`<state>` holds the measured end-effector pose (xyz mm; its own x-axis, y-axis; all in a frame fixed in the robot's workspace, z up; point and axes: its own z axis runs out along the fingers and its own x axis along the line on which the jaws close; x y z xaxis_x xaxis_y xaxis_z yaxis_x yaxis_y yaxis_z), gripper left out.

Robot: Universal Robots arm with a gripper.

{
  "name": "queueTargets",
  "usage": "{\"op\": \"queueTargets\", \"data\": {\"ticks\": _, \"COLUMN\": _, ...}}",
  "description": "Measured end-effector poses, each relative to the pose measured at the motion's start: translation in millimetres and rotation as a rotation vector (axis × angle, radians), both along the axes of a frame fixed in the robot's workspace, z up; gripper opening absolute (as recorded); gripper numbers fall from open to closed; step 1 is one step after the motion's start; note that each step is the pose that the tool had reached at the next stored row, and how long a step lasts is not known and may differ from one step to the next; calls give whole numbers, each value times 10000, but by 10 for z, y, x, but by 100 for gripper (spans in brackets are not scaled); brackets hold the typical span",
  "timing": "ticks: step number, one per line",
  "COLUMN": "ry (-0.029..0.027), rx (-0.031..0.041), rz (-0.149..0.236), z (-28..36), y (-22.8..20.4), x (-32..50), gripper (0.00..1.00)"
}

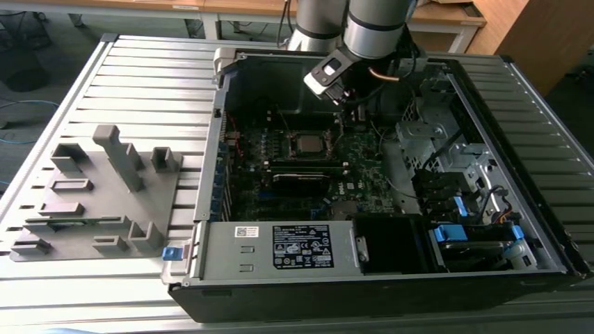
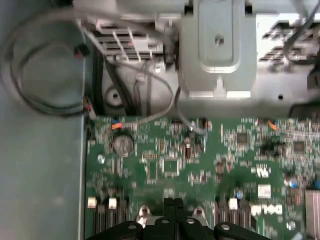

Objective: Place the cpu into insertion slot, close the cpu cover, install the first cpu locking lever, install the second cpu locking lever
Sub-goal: 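Close the cpu cover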

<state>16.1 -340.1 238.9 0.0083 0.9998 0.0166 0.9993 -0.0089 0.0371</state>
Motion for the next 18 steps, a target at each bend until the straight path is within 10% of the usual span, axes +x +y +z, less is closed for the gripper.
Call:
{"op": "queueTargets", "data": {"ticks": 8, "ry": -10, "rx": -1, "rz": -1, "z": 0, "y": 0, "x": -258, "gripper": 11}}
{"op": "queueTargets", "data": {"ticks": 18, "ry": -11, "rx": 2, "rz": 0, "z": 0, "y": 0, "x": -267, "gripper": 11}}
